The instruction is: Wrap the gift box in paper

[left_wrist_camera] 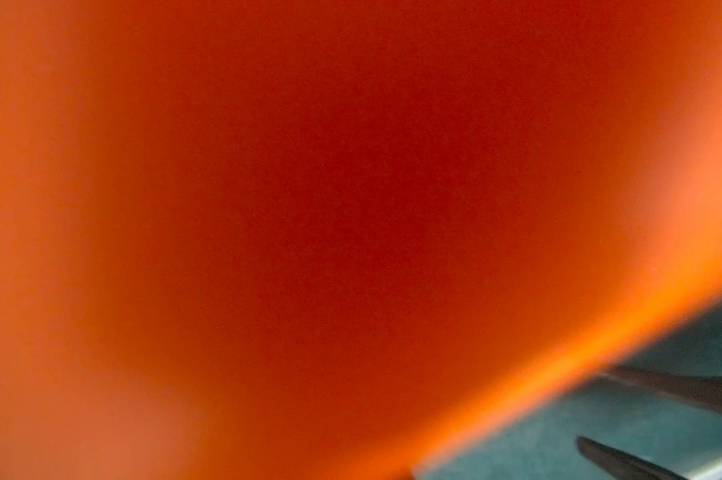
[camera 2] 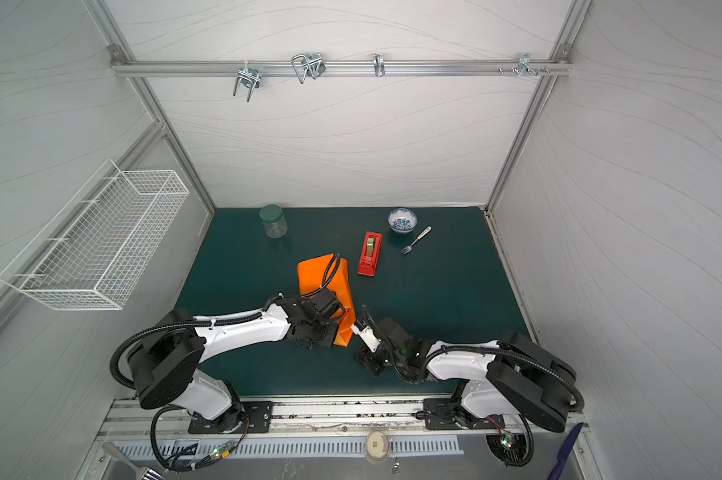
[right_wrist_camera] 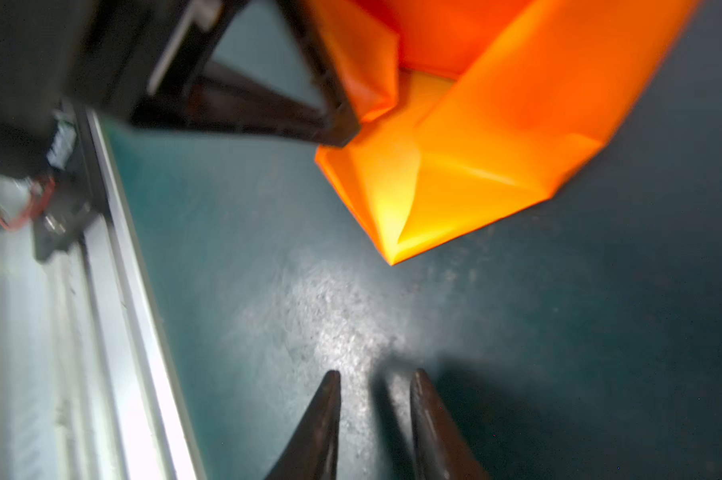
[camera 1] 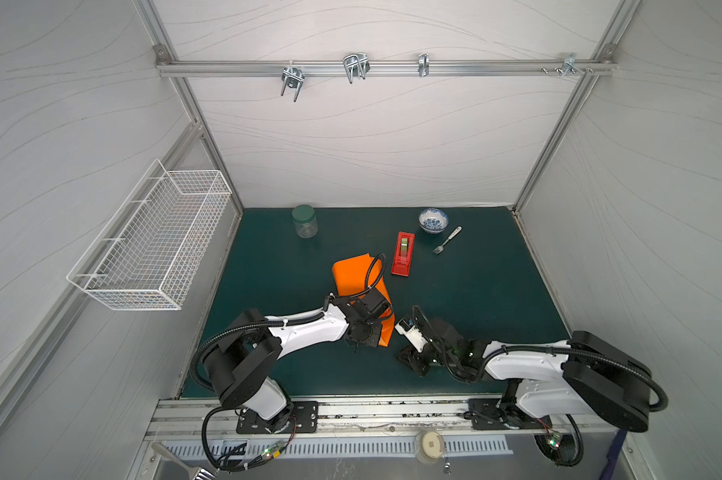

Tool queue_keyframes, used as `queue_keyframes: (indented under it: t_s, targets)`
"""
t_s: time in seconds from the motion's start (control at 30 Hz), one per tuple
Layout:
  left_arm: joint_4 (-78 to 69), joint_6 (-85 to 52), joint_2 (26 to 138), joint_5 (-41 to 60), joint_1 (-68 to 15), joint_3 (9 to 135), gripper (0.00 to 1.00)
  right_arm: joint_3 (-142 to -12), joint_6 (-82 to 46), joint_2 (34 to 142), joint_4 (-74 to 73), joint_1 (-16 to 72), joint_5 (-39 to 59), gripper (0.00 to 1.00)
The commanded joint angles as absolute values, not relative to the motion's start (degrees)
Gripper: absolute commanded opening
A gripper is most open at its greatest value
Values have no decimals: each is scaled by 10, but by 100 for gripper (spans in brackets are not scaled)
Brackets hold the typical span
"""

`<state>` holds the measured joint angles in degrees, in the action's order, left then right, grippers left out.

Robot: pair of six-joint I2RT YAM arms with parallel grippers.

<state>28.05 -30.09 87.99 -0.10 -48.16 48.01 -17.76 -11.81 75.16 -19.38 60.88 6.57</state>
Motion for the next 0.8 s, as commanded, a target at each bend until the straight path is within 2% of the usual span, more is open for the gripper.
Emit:
queue_keyframes:
  t_s: [0.0,0.2,0.53,0.77]
  targets:
    - [282,-290,863,37,-469,496,0,-173,-20,763,-256,640,11,30]
    - [264,-294,846,101,-441,489,0,-175,62,789,-274,688,-33,29]
    - [258,-291,826,119,-421,474,0,-211,142,857,-292,706,-82,27]
    - [251,-290,820,128,-415,463,0,-223,174,951,-402,697,-126,24]
